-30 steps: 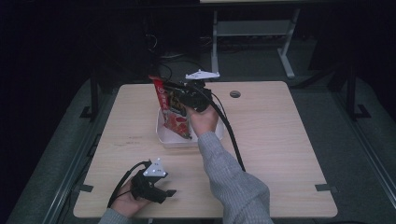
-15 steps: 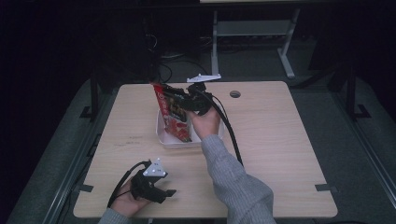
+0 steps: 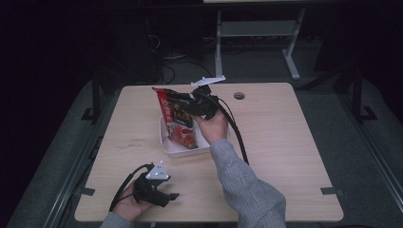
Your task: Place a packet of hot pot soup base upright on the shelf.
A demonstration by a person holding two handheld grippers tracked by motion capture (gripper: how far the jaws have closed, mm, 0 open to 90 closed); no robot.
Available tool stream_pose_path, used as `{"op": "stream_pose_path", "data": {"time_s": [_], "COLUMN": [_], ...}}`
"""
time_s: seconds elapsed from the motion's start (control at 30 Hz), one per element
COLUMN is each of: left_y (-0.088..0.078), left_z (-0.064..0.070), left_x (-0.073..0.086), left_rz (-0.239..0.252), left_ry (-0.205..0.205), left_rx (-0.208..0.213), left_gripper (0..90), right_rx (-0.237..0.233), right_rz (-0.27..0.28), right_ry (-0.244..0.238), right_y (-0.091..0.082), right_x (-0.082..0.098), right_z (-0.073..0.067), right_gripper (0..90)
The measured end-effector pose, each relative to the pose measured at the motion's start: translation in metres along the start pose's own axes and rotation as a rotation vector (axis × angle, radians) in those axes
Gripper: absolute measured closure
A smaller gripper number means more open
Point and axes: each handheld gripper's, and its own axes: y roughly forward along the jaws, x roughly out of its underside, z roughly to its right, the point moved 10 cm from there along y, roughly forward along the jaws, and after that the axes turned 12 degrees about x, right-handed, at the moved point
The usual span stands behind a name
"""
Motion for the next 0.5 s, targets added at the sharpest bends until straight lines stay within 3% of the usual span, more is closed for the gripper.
{"op": "stream_pose_path", "data": {"time_s": [0.03,0.1,0.2,0.3,0.33,0.5], "left_y": [0.000,0.000,-0.001,-0.001,-0.001,-0.001], "left_z": [0.000,0.000,0.000,0.000,0.000,0.000], "left_x": [0.000,0.000,0.000,0.000,0.000,0.000], "left_rz": [0.000,0.001,0.001,0.005,0.005,0.007], "left_ry": [0.000,-0.001,0.001,0.000,0.000,0.000], "left_rx": [0.000,-0.001,0.000,0.001,0.001,0.001], "left_gripper": [28.9,28.9,28.9,28.9,28.9,28.9], "right_rx": [0.051,0.065,0.114,0.134,0.155,0.152], "right_rz": [0.025,0.035,0.086,0.108,0.143,0.155], "right_ry": [-0.016,-0.010,0.044,0.066,0.078,0.083], "right_y": [0.001,0.001,0.007,0.008,0.009,0.010], "right_x": [0.001,0.000,-0.004,-0.006,-0.009,0.002], "right_z": [0.001,0.001,0.004,0.006,0.006,0.000], "right_gripper": [71.4,71.8,72.3,72.3,72.1,68.0]}}
